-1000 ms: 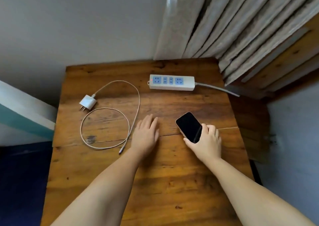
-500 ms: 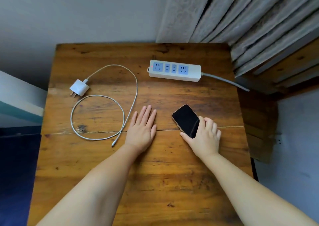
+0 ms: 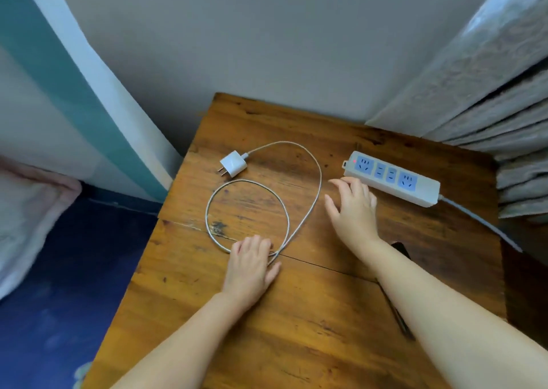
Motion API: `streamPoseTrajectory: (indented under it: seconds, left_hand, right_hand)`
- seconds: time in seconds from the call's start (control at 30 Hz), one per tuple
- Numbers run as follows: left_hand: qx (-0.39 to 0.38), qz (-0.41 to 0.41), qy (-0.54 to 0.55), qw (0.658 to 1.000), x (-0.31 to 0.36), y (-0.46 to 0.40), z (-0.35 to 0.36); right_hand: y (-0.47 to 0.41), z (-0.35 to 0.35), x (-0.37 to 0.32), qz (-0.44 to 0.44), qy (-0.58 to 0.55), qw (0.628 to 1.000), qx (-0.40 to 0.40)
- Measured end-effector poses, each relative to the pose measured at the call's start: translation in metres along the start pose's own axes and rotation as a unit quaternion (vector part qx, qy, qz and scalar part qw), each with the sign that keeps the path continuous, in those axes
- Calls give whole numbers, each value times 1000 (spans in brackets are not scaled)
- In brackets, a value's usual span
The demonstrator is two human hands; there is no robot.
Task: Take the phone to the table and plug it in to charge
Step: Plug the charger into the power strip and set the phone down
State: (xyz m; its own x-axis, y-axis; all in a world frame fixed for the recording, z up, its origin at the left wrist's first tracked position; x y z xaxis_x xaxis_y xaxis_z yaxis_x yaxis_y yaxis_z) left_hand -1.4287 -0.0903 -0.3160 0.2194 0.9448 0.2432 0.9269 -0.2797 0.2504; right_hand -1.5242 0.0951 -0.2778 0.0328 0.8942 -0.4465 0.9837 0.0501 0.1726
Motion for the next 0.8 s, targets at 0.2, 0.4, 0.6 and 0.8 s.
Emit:
streamPoseTrajectory:
  seconds: [0.2, 0.4, 0.6, 0.8]
  left_hand:
    - [64, 42, 14, 997, -36, -2, -7]
    - [60, 32, 89, 994, -65, 1, -11]
    - [70, 13, 150, 986, -68, 2, -16]
    - [53, 11, 198, 979, -40, -7, -22]
  right_hand:
    - [-77, 55, -116, -154, 72, 984, -54]
    - [-110, 105, -154, -193, 137, 960, -151]
    - [-105, 104, -151, -166, 152, 962, -156]
    - [-88, 28, -86, -31, -42, 993, -105]
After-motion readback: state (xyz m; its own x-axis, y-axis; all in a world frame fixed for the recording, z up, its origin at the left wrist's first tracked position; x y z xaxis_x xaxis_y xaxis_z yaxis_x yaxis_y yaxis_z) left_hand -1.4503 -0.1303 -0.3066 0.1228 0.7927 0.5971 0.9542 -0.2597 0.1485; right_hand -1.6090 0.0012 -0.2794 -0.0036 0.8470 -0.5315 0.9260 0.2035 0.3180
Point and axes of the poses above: each hand's wrist, its own y-axis away from the middle knuckle, its own z-axis out of the palm, x = y × z, the point moved 8 cm from there along -y, towards the middle knuckle, and after that the axes turned 8 degrees about -x, right-handed, at the moved point
